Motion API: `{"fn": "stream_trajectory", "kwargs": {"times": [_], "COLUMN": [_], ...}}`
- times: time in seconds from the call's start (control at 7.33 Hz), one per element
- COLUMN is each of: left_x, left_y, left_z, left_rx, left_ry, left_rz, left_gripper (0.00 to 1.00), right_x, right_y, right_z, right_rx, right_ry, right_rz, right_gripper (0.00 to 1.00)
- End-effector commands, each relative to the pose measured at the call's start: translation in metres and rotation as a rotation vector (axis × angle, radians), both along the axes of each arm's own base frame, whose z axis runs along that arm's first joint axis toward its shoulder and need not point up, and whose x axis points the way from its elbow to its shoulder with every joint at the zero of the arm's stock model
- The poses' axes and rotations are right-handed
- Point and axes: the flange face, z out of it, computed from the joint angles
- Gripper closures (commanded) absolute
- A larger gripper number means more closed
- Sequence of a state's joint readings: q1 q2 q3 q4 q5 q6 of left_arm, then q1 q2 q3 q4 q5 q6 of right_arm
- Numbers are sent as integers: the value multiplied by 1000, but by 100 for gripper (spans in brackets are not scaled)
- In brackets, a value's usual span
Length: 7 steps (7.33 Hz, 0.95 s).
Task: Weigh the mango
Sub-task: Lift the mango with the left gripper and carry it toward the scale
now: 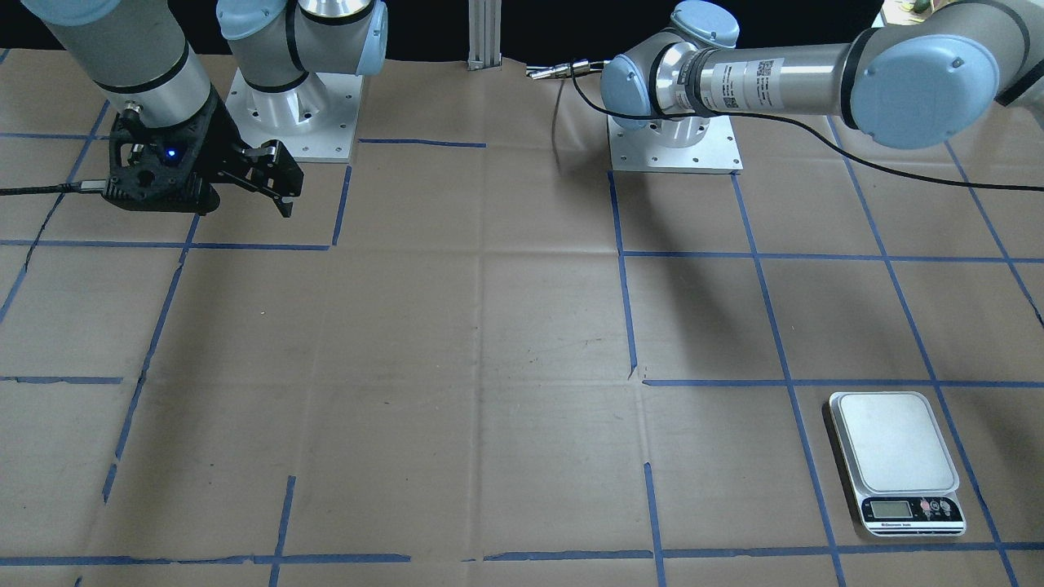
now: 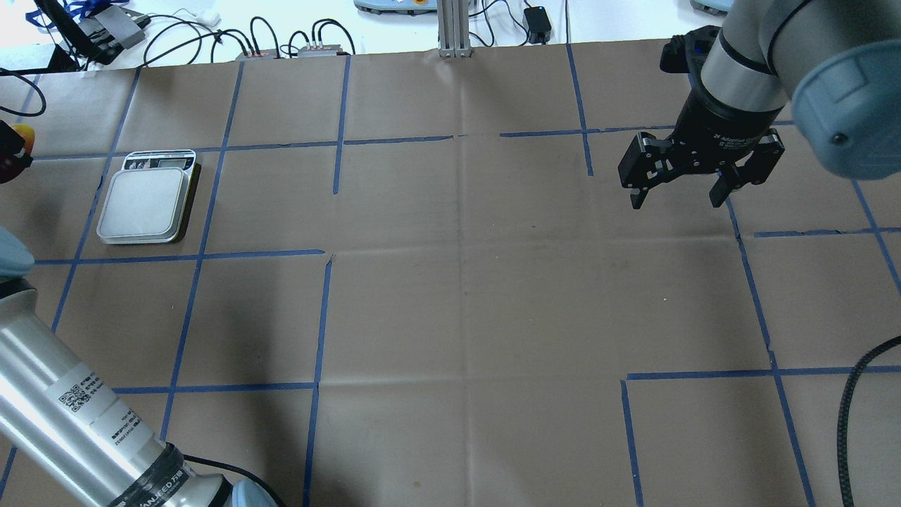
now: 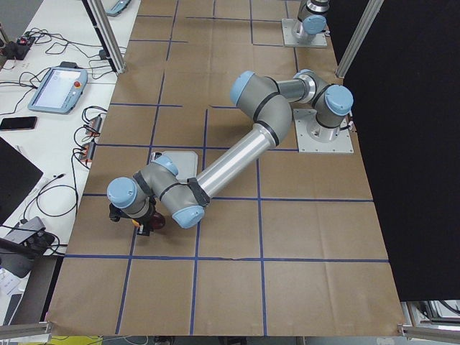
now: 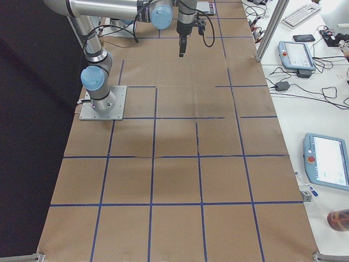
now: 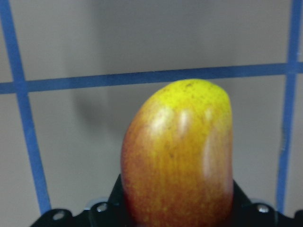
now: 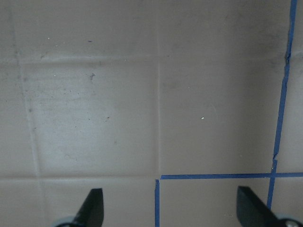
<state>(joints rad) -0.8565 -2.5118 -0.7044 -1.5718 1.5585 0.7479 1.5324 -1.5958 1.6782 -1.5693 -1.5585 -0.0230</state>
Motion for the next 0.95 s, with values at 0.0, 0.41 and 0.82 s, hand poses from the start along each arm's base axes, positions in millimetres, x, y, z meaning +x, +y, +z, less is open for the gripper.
{"fn": "stream_trajectory", "kwargs": {"times": [0.0,0.41,0.82], "left_x": [-66,-193,-198], "left_y": [43,78,83], "left_z": [19,-11,-59], "left_rx": [84,-19,-16], "left_ry": [62,-34,-93], "left_rz": [50,75,59], "left_gripper": [59,58,54], "right_x": [0,0,0], "right_y": [0,0,0], "right_z": [1,0,0], "right_rx": [-1,2,0], "right_ry": [0,0,0], "right_rz": [0,0,0], "right_gripper": [0,0,0]}}
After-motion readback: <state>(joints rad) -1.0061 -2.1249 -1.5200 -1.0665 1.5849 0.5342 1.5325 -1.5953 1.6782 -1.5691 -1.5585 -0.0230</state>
